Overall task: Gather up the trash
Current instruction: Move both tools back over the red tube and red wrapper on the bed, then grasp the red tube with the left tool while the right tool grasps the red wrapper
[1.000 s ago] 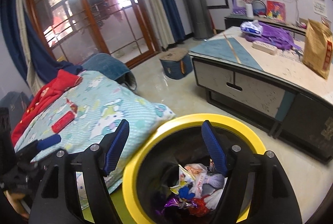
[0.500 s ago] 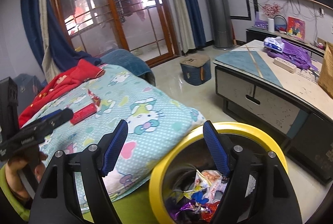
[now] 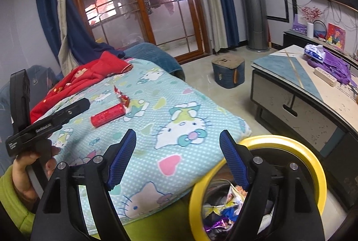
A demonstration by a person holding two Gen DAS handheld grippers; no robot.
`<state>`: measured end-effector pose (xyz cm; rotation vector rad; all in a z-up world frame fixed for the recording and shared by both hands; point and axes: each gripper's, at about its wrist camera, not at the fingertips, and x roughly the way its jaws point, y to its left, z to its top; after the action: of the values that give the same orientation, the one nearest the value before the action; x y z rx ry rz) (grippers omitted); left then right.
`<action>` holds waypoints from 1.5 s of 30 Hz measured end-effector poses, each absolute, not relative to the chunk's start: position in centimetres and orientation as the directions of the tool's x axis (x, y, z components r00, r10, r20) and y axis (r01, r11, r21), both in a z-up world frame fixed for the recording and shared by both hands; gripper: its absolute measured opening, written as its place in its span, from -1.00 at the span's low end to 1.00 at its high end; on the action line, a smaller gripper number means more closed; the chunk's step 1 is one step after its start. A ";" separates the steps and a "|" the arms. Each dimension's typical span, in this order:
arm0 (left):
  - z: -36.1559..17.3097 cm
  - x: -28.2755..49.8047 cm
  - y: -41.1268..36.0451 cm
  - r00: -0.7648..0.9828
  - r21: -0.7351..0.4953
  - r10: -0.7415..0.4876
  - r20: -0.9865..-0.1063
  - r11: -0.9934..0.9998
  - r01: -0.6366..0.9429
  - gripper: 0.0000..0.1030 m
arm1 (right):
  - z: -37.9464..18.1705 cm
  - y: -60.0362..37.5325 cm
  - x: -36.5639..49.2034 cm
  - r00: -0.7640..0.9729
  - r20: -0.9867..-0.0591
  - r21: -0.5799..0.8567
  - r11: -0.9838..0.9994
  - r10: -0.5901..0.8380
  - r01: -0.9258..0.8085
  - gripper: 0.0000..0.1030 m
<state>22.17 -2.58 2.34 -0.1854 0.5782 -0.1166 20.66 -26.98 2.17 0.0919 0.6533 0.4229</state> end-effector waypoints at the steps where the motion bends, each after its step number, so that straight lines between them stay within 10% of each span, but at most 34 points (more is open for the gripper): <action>1: 2.1 22.6 -2.0 0.828 -0.201 -0.148 -0.541 0.979 0.044 0.78 | 2.2 -26.6 20.8 0.707 -0.573 0.215 0.909 0.414 -0.357 0.45; 15: -1.1 28.1 1.2 0.715 -0.103 -0.098 -0.692 0.994 0.036 0.77 | 2.4 -23.0 25.7 0.655 -0.593 0.275 0.883 0.468 -0.381 0.46; 32: -4.0 30.8 1.1 0.612 -0.158 -0.217 -0.761 0.976 0.150 0.10 | 0.8 -15.2 34.5 0.529 -0.679 0.263 0.842 0.508 -0.472 0.44; 45: -4.3 29.4 1.3 0.590 -0.210 -0.261 -0.764 0.965 0.155 -0.42 | -2.4 -9.7 38.6 0.384 -0.717 0.361 0.781 0.581 -0.509 -0.20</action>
<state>29.43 1.31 -4.30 -0.1258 0.9089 -0.2426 38.59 -9.68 -2.37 0.0858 0.9498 0.6960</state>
